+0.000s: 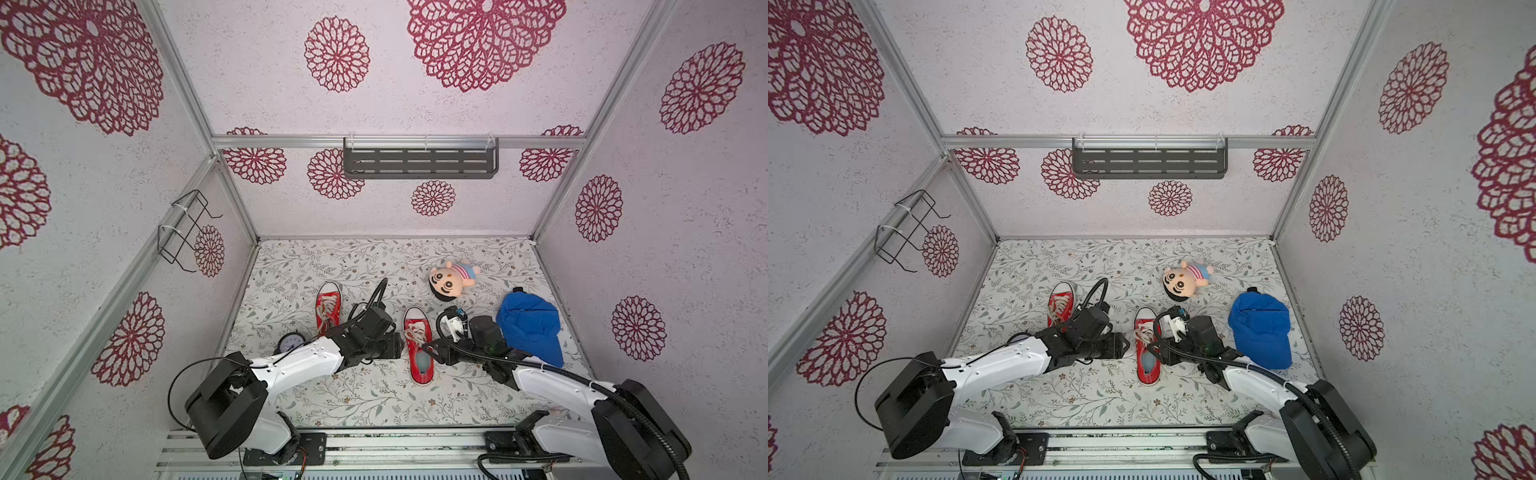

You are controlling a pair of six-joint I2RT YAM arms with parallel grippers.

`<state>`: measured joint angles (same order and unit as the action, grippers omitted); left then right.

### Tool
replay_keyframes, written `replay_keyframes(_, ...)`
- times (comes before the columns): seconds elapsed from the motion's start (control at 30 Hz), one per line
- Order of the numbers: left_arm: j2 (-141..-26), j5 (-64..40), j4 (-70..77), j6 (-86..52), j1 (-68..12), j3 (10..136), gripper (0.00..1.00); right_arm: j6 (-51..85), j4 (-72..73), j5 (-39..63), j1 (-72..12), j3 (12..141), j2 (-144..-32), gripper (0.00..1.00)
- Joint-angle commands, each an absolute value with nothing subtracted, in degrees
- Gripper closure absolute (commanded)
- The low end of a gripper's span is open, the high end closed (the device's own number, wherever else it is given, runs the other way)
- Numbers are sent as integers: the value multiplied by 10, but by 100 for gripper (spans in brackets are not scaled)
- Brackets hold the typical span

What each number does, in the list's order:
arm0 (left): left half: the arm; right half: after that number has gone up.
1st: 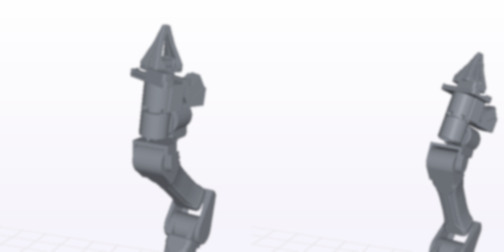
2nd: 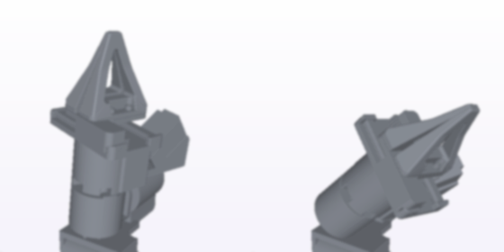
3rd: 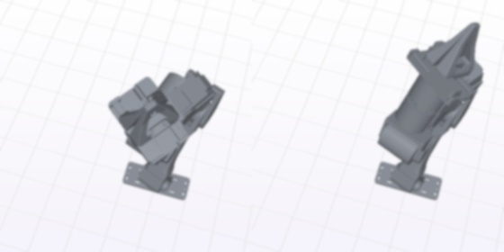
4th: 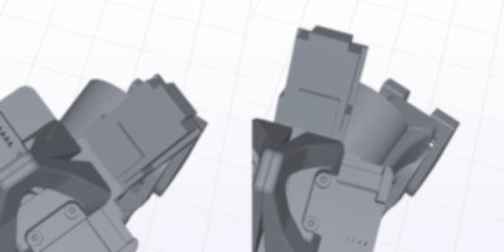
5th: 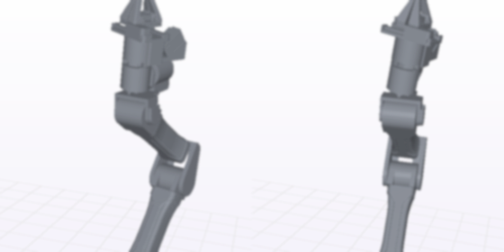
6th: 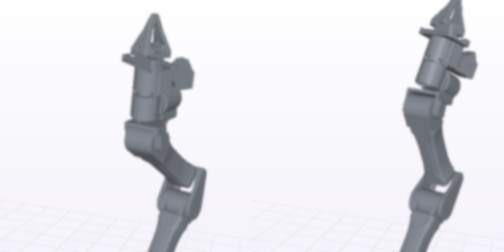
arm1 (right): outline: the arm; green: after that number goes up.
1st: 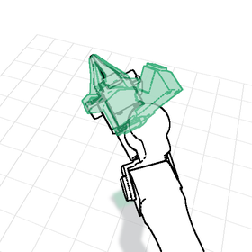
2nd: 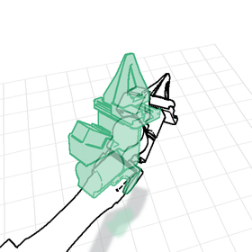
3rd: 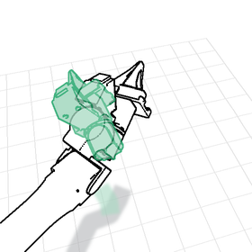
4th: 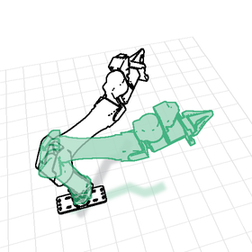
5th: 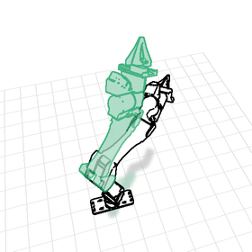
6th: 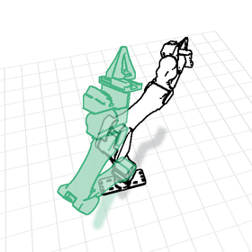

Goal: Remove the insole from the shoe
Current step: Untie the shoelace on the shoe.

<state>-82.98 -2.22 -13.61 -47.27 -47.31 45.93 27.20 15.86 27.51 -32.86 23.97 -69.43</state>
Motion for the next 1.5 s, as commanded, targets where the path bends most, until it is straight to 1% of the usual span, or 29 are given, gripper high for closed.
replay_keyframes(0.0,-832,-12,-133,-473,-481,466,38,282,187,299,-326,243,-698,60)
replay_keyframes(0.07,-832,-11,-135,-471,-482,467,38,283,186,299,-325,245,-700,64)
replay_keyframes(0.17,-832,-9,-136,-469,-482,468,38,280,177,294,-325,252,-693,74)
replay_keyframes(0.3,-831,-3,-139,-468,-482,467,37,258,125,272,-324,279,-680,98)
replay_keyframes(0.33,-830,-1,-138,-468,-481,467,37,251,109,264,-325,287,-676,100)
replay_keyframes(0.43,-826,4,-136,-466,-482,461,37,244,93,245,-325,311,-669,100)
replay_keyframes(0.5,-822,6,-122,-467,-482,452,37,247,106,252,-326,328,-675,100)
replay_keyframes(0.77,-808,-26,-51,-469,-487,413,36,247,163,260,-328,405,-759,100)
replay_keyframes(0.8,-810,-35,-42,-469,-488,411,36,247,165,260,-328,416,-772,98)
replay_keyframes(0.87,-816,-49,-33,-469,-493,410,36,238,142,250,-327,437,-785,81)
replay_keyframes(0.9,-820,-55,-30,-468,-496,411,36,224,113,235,-326,450,-785,71)
replay_keyframes(1.03,-837,-67,-21,-466,-514,417,35,176,23,123,-321,444,-732,42)
replay_keyframes(1.1,-850,-72,-12,-468,-518,419,34,161,-7,94,-321,422,-696,31)
replay_keyframes(1.13,-858,-77,-8,-468,-521,422,34,157,-22,87,-321,409,-678,27)
replay_keyframes(1.2,-873,-79,-4,-469,-524,429,33,161,-50,84,-325,383,-652,24)
replay_keyframes(1.3,-895,-74,-5,-470,-525,445,33,192,-64,79,-346,337,-625,24)
replay_keyframes(1.47,-918,-57,-8,-474,-527,463,33,254,-23,57,-391,273,-603,24)
